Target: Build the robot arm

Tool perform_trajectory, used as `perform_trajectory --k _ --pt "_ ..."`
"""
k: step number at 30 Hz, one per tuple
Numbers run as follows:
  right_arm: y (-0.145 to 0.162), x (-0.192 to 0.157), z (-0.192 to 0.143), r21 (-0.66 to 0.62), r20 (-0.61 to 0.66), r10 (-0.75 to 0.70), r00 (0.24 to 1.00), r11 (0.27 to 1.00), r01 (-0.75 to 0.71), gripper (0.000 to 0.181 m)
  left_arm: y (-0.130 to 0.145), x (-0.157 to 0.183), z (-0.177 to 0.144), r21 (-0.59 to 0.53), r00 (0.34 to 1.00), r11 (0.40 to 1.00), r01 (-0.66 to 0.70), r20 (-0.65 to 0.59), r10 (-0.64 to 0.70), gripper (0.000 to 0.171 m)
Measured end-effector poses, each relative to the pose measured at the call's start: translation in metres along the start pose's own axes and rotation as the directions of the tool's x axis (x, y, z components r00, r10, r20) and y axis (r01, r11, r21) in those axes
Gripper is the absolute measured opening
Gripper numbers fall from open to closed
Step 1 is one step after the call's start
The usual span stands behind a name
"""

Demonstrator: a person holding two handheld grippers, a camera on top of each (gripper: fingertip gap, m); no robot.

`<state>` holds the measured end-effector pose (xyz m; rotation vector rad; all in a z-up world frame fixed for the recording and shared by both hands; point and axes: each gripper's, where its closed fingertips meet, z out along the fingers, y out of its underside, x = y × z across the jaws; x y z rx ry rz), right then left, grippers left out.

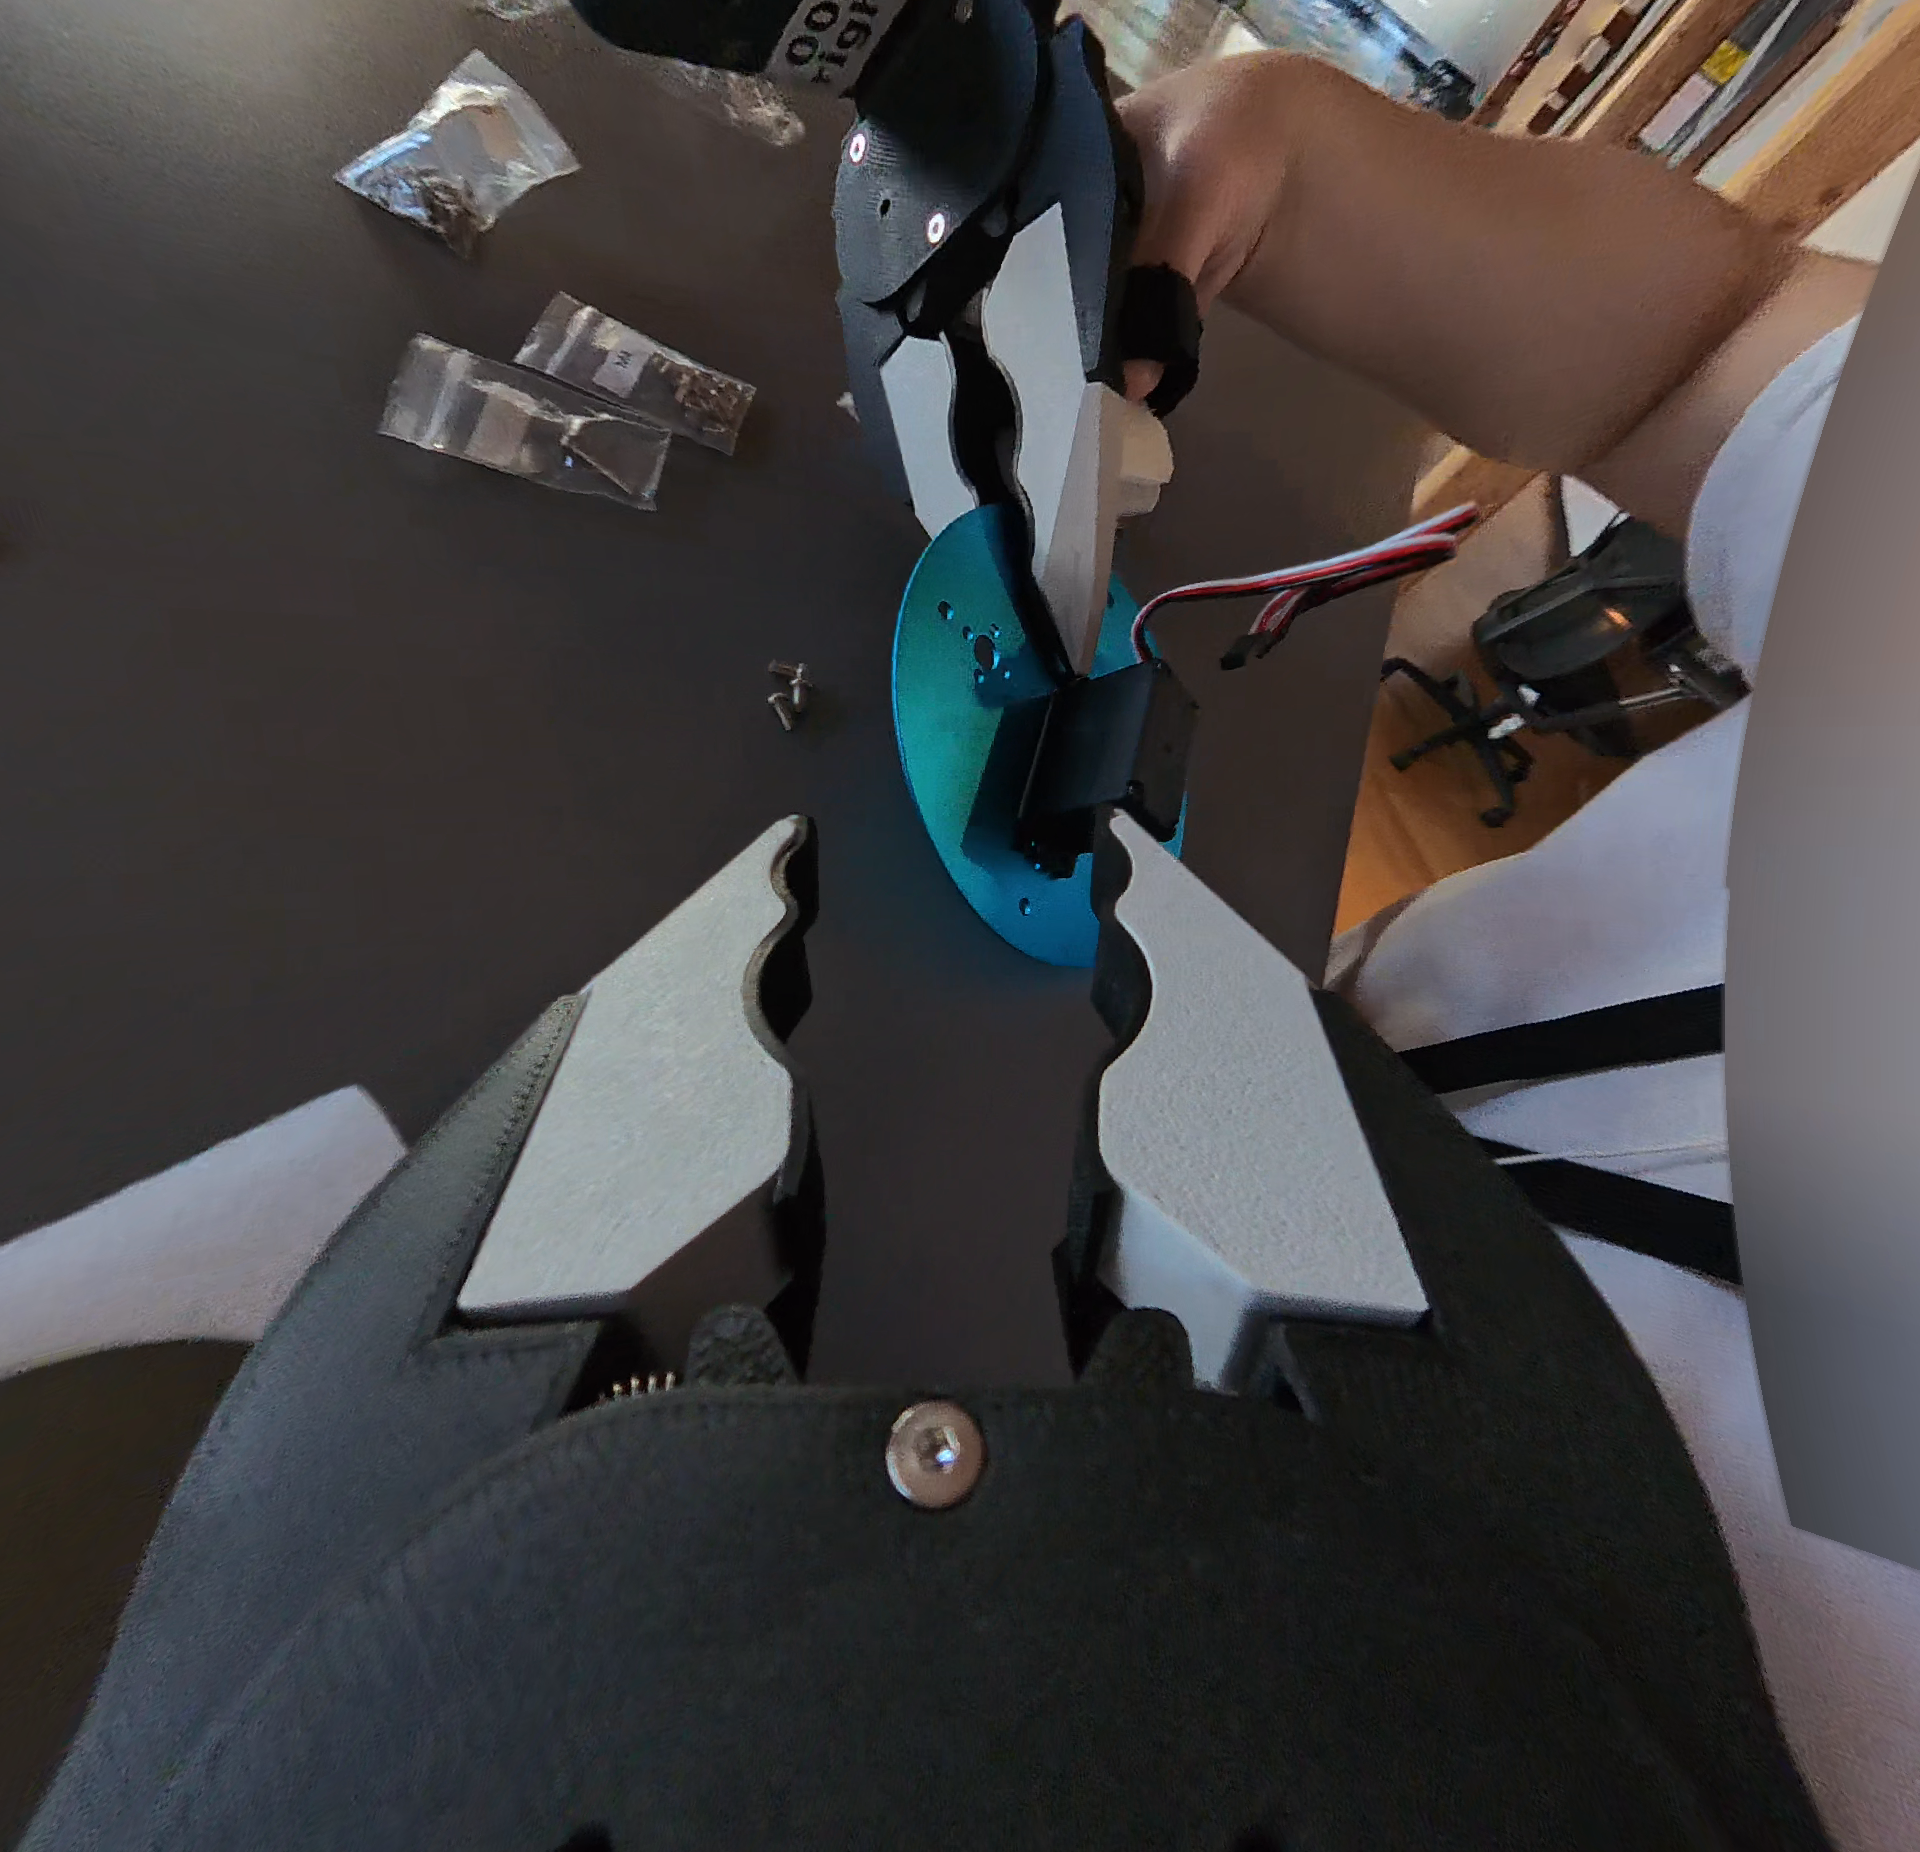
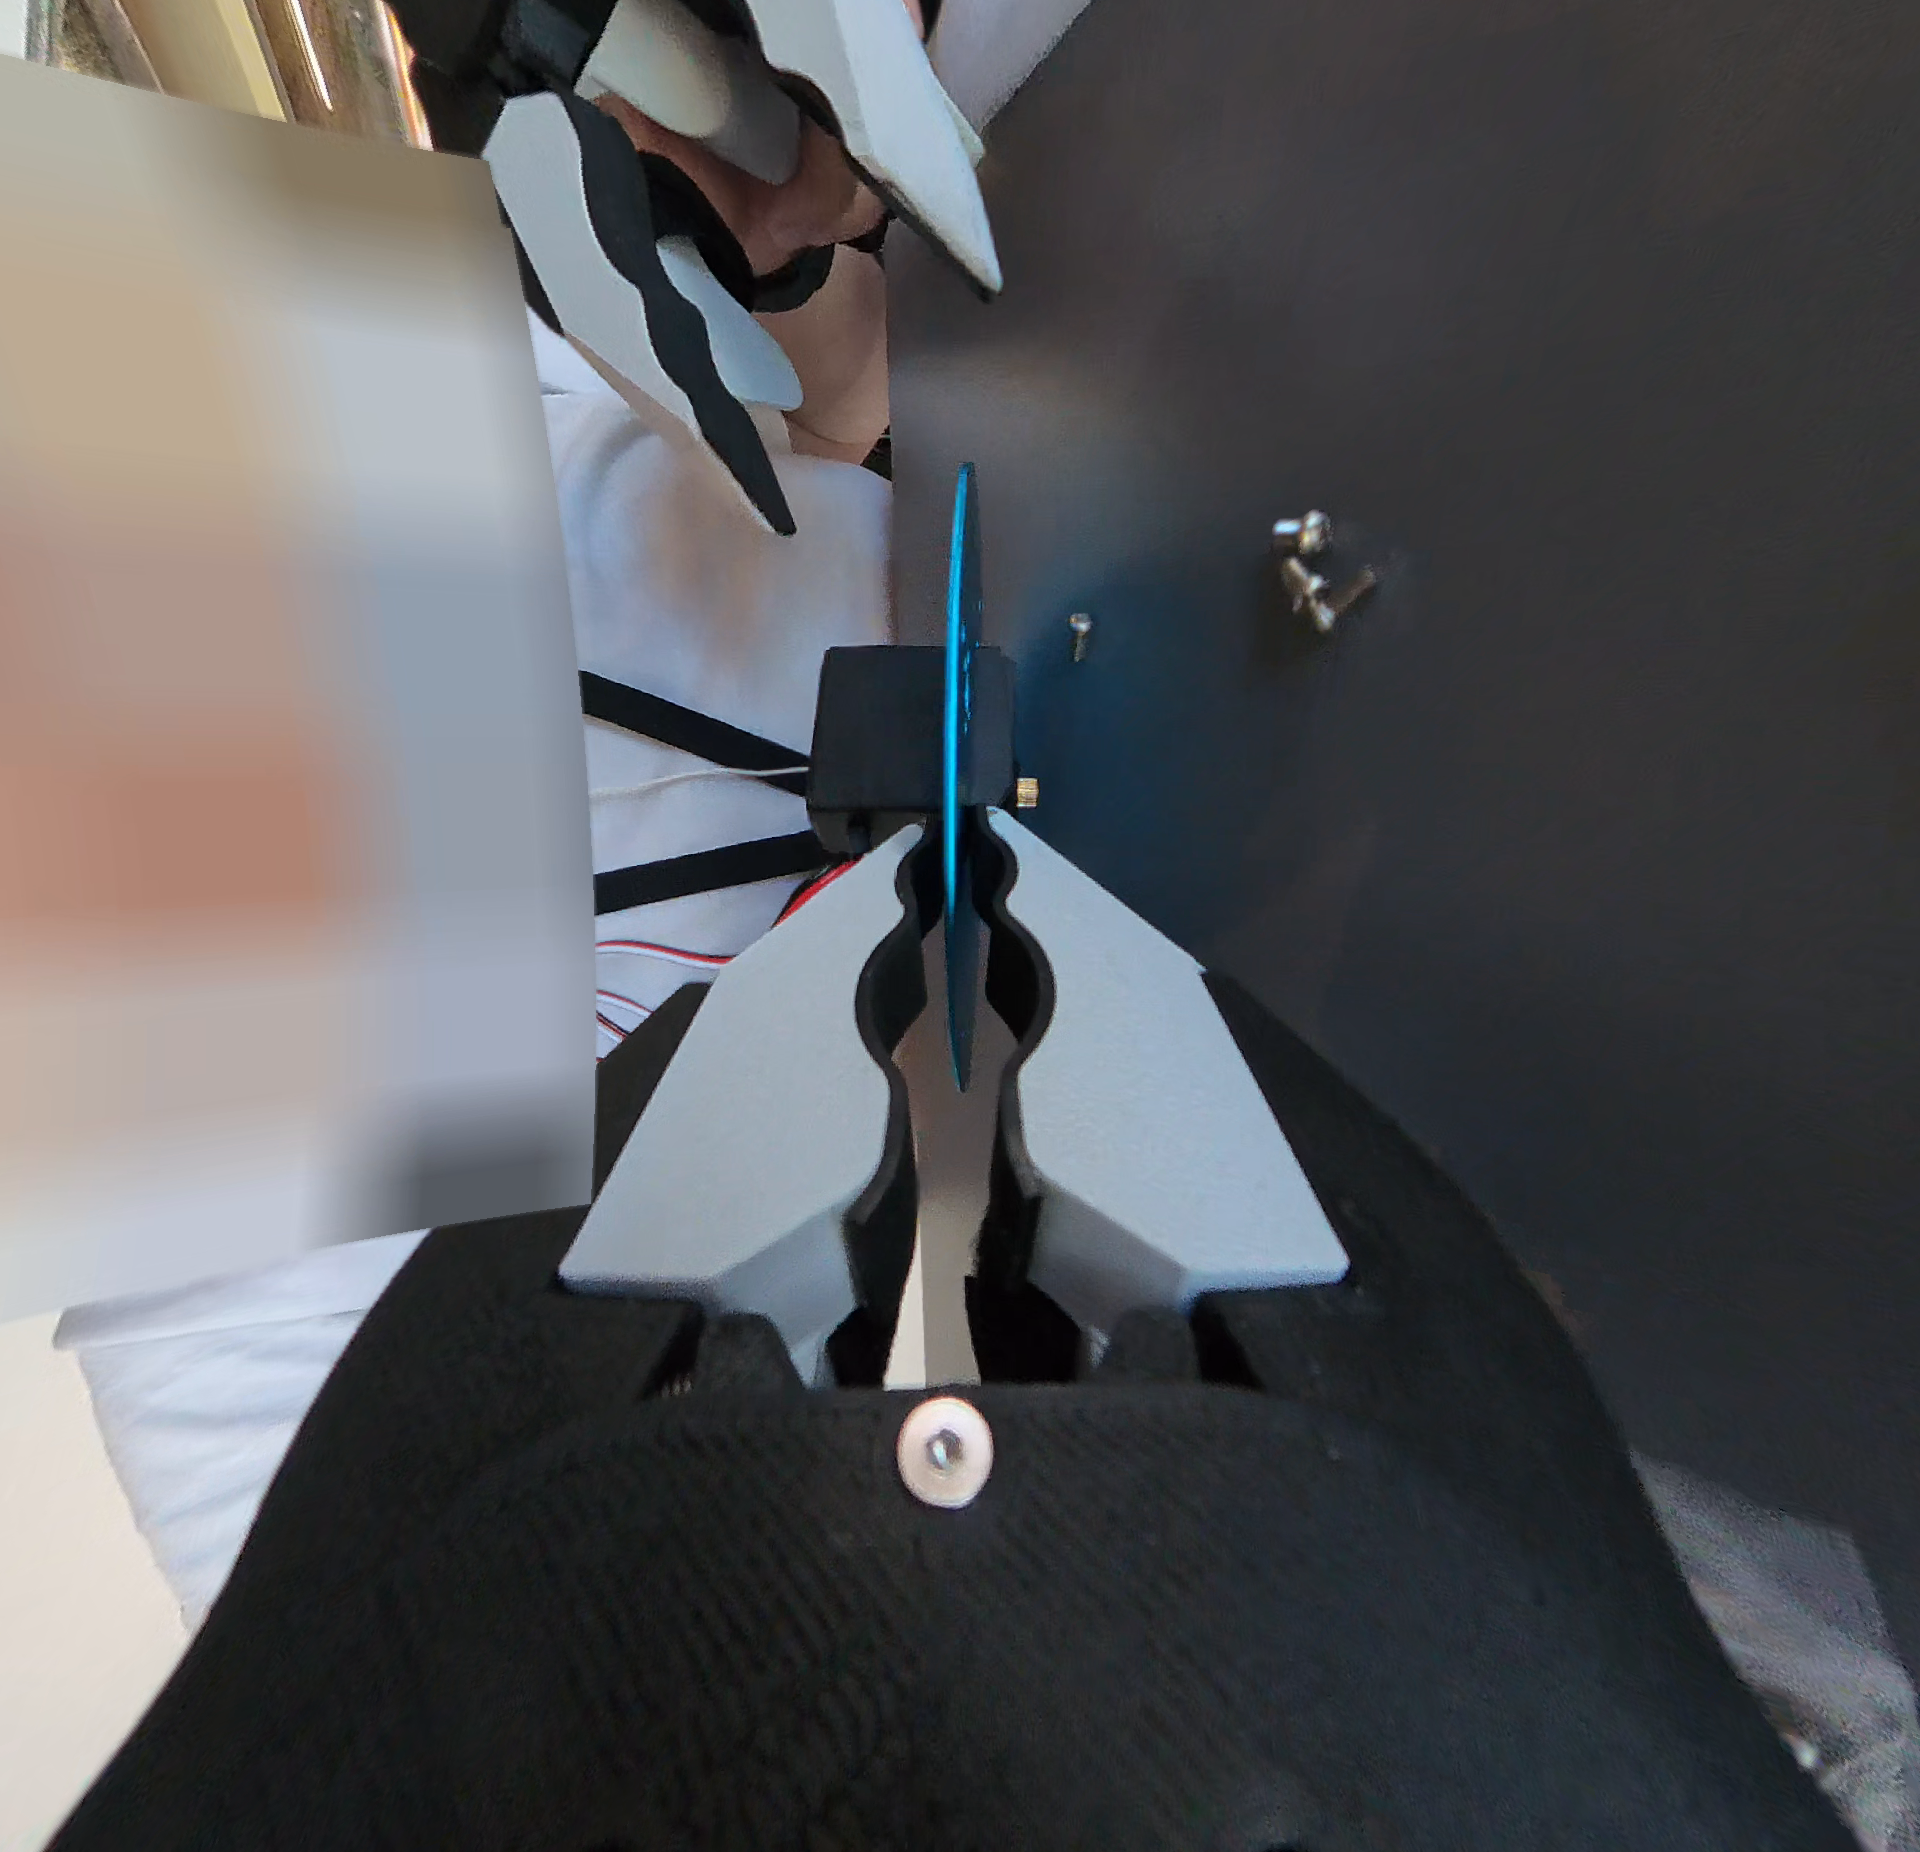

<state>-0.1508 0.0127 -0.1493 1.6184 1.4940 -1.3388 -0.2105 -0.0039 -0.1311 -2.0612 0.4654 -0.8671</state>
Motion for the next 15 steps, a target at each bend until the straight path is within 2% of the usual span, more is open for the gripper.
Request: perform_trajectory --k 9,15 --pt "0.013 0.003 -0.005 0.128 -0.027 -0.049 0.998 0.990 0.052 0.003 0.011 0.004 0.017 -0.044 0.999 0.998 0.041 -0.021 -0.042 0.047" --pt "0.005 0.001 0.007 0.119 -0.007 -0.076 0.997 0.990 0.076 0.004 0.013 0.008 0.027 -0.115 0.990 0.987 0.110 -0.076 -0.119 0.041"
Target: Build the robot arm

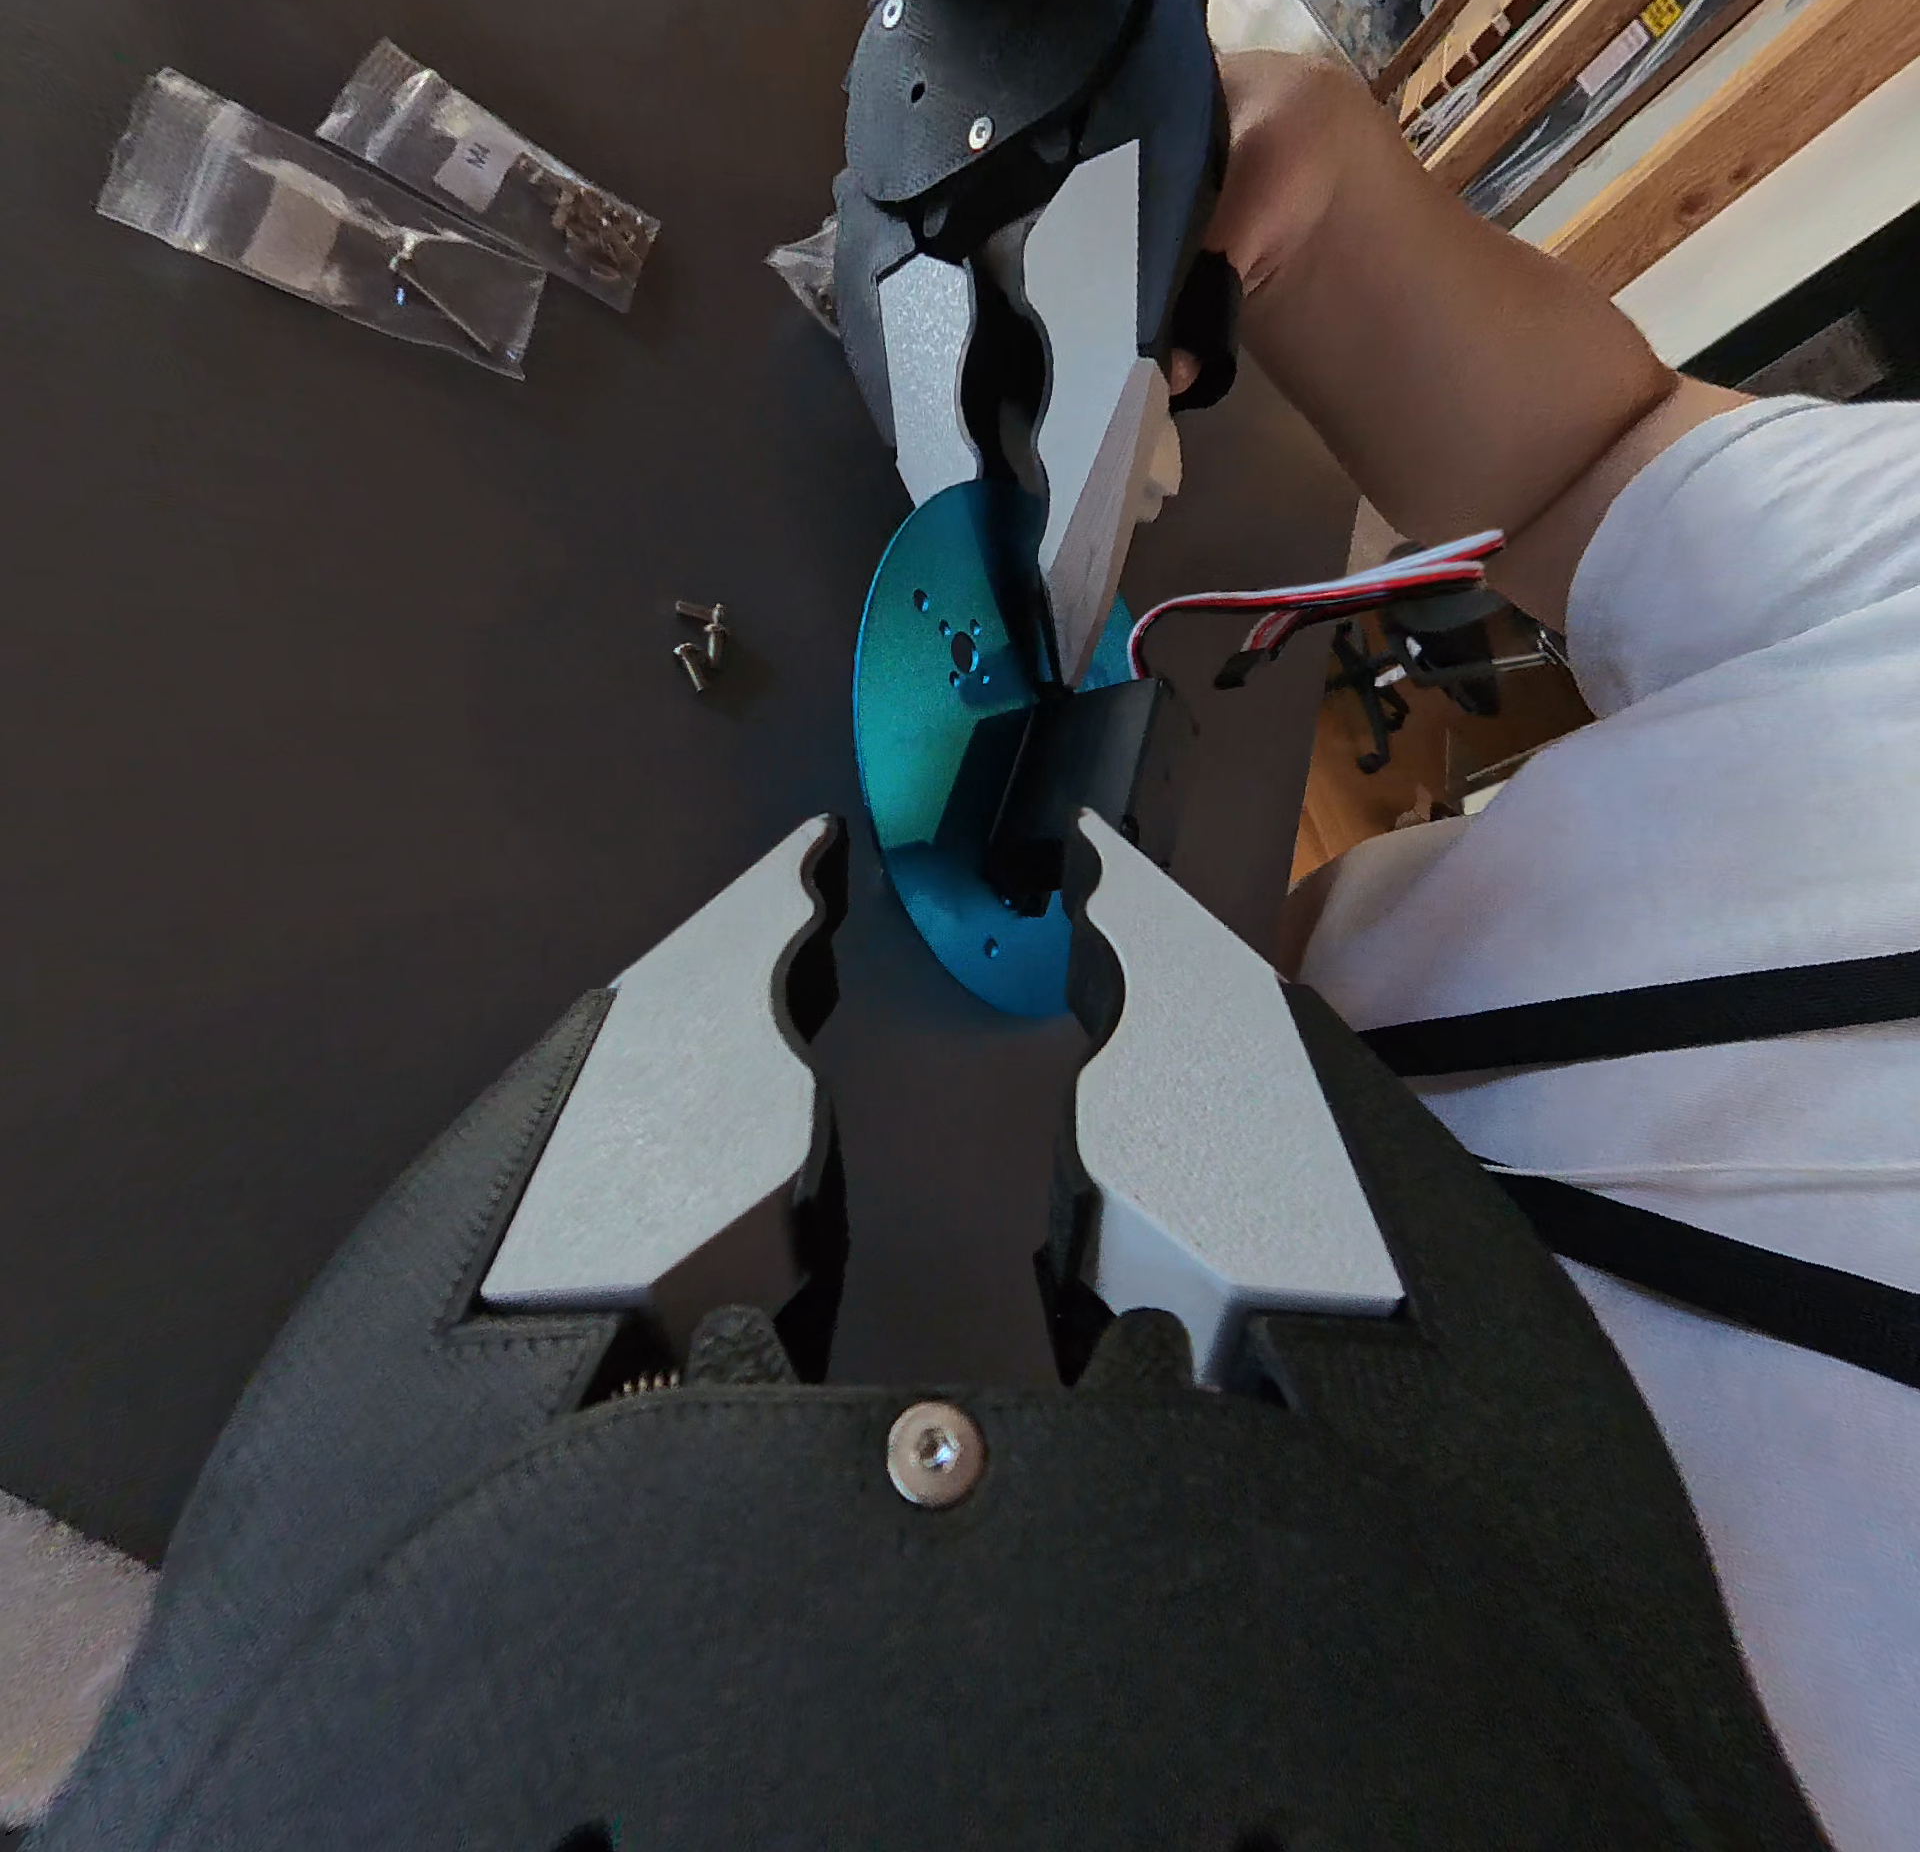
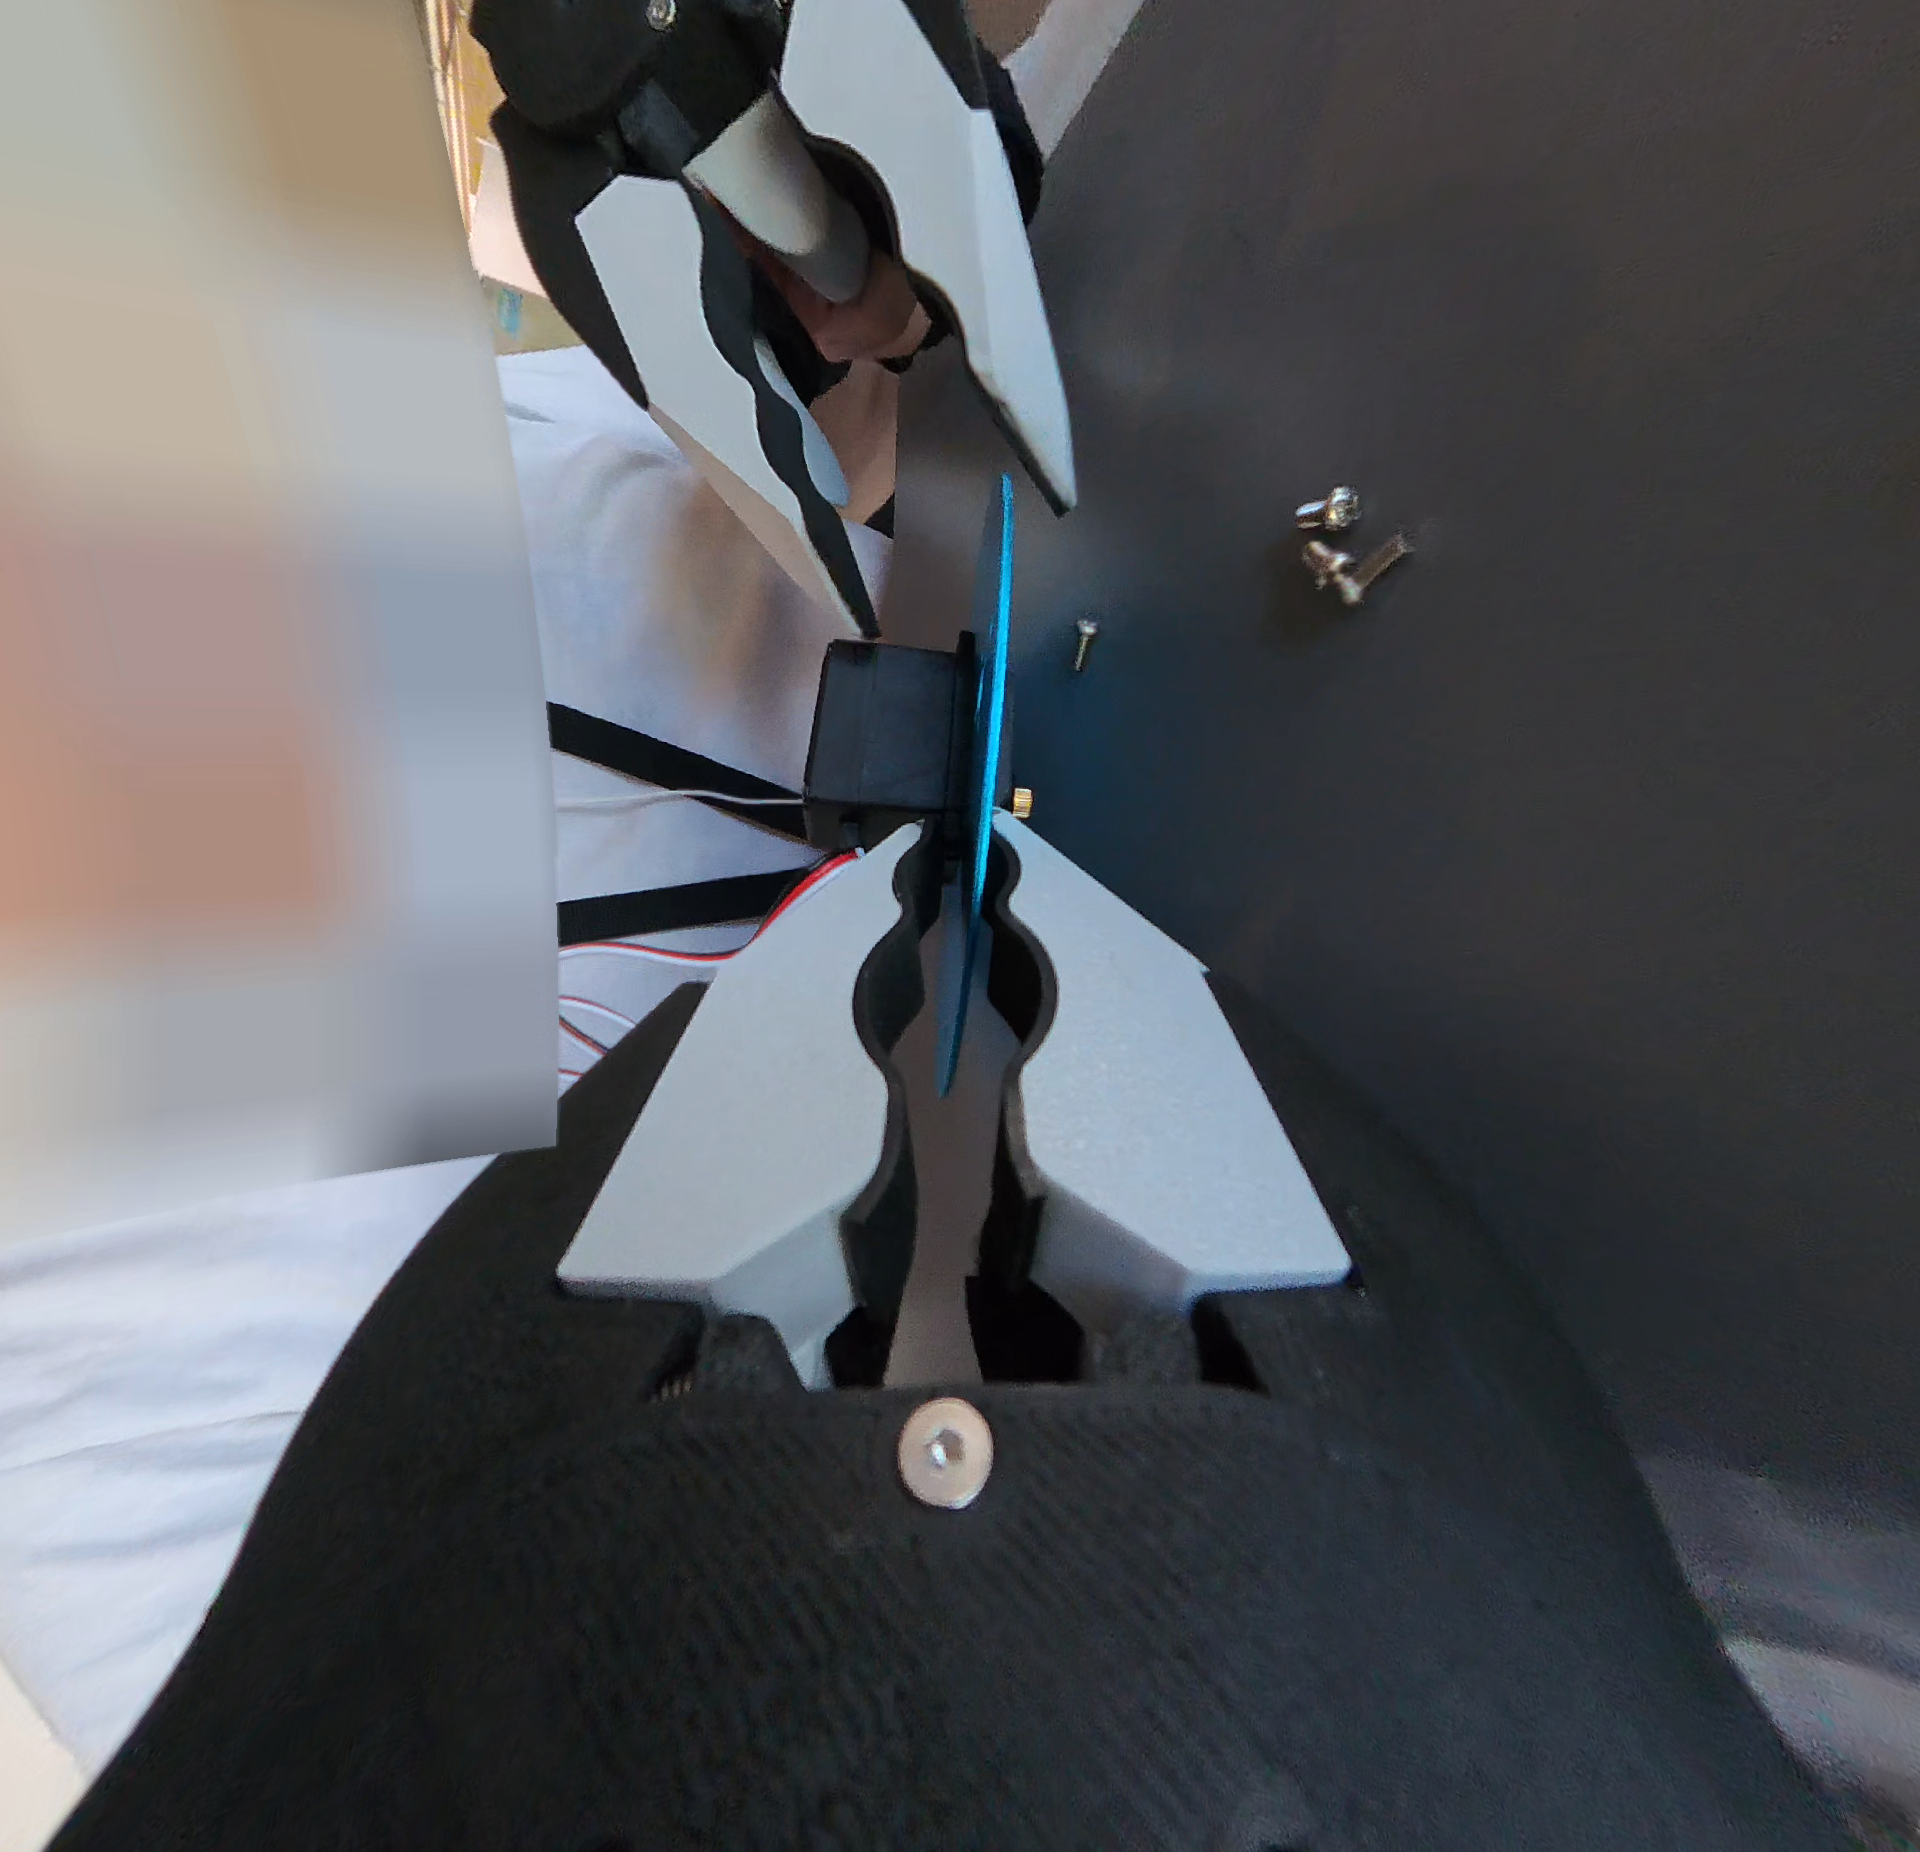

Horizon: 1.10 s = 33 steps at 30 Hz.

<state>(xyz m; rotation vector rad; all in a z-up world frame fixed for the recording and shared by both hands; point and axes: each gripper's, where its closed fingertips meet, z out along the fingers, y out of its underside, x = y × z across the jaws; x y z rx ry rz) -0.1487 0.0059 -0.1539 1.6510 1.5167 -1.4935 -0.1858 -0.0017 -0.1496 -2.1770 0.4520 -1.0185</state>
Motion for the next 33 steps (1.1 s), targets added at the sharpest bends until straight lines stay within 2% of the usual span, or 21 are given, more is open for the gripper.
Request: perform_trajectory --k 6,11,13,16,20,23,28,30,33 --pt "-0.004 0.018 0.006 -0.042 -0.106 -0.004 0.994 0.999 0.000 0.015 -0.008 0.003 -0.015 0.011 1.000 1.000 -0.024 0.008 0.024 0.041" --pt "-0.007 0.019 0.009 -0.038 -0.144 -0.024 0.989 0.999 0.019 0.017 -0.004 0.022 -0.010 0.016 0.963 0.968 -0.252 0.103 0.249 0.047" --pt "-0.008 0.021 0.006 -0.042 -0.183 -0.067 0.981 0.997 0.060 0.020 0.001 0.026 0.003 -0.031 0.925 0.938 -0.344 0.160 0.344 0.044" --pt "-0.008 0.024 -0.001 -0.051 -0.251 -0.124 0.960 0.992 0.115 0.026 0.007 0.018 0.019 -0.131 0.875 0.908 -0.397 0.244 0.418 0.040" --pt "-0.007 0.026 -0.011 -0.066 -0.308 -0.182 0.934 0.983 0.170 0.033 0.008 0.011 0.030 -0.178 0.861 0.901 -0.397 0.268 0.432 0.026" --pt "-0.007 0.024 -0.018 -0.050 -0.327 -0.204 0.923 0.979 0.199 0.036 0.007 0.013 0.030 -0.200 0.840 0.887 -0.416 0.289 0.459 0.023" --pt "-0.014 0.009 -0.052 0.082 -0.397 -0.286 0.872 0.935 0.344 0.042 0.002 0.020 0.014 -0.181 0.829 0.896 -0.405 0.342 0.443 0.022" --pt "-0.014 -0.002 -0.065 0.154 -0.396 -0.302 0.867 0.909 0.387 0.035 0.007 0.017 0.008 -0.202 0.826 0.901 -0.383 0.363 0.432 0.022" --pt "-0.009 -0.002 -0.078 0.195 -0.436 -0.321 0.841 0.879 0.436 0.033 0.006 0.019 0.008 -0.150 0.835 0.917 -0.368 0.380 0.398 0.022"
